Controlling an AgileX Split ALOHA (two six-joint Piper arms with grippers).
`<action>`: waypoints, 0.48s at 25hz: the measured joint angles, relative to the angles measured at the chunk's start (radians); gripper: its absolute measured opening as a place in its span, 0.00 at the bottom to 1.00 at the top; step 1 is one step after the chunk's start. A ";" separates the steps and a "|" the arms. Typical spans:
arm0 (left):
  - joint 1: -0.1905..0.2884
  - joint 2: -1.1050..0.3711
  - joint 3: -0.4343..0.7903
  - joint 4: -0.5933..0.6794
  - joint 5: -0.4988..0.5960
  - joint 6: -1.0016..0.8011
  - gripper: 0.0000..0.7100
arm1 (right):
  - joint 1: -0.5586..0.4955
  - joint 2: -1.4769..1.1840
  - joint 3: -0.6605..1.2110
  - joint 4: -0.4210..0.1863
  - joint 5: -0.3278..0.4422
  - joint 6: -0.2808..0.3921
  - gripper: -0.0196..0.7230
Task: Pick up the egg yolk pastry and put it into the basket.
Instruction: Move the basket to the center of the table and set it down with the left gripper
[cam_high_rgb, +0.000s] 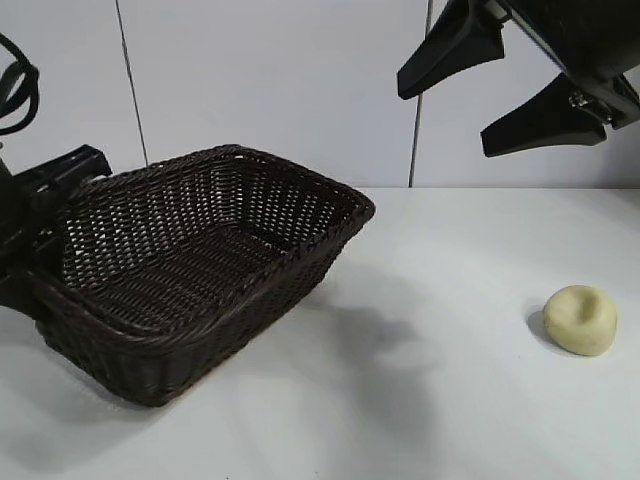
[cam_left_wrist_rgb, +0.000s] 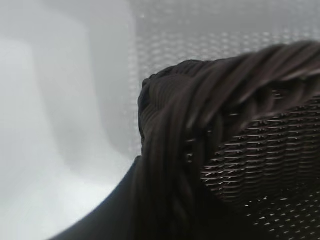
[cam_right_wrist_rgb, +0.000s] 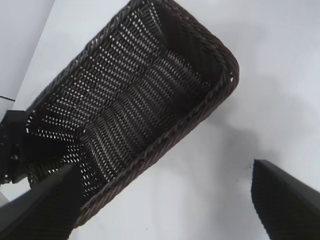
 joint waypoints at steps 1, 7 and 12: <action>0.020 0.000 0.000 -0.042 0.007 0.075 0.14 | 0.000 0.000 0.000 0.000 0.000 0.000 0.91; 0.124 0.000 0.000 -0.221 0.066 0.448 0.14 | 0.000 0.000 0.000 -0.007 0.000 0.000 0.91; 0.147 0.000 -0.045 -0.222 0.152 0.607 0.14 | 0.000 0.000 0.000 -0.008 0.001 0.000 0.91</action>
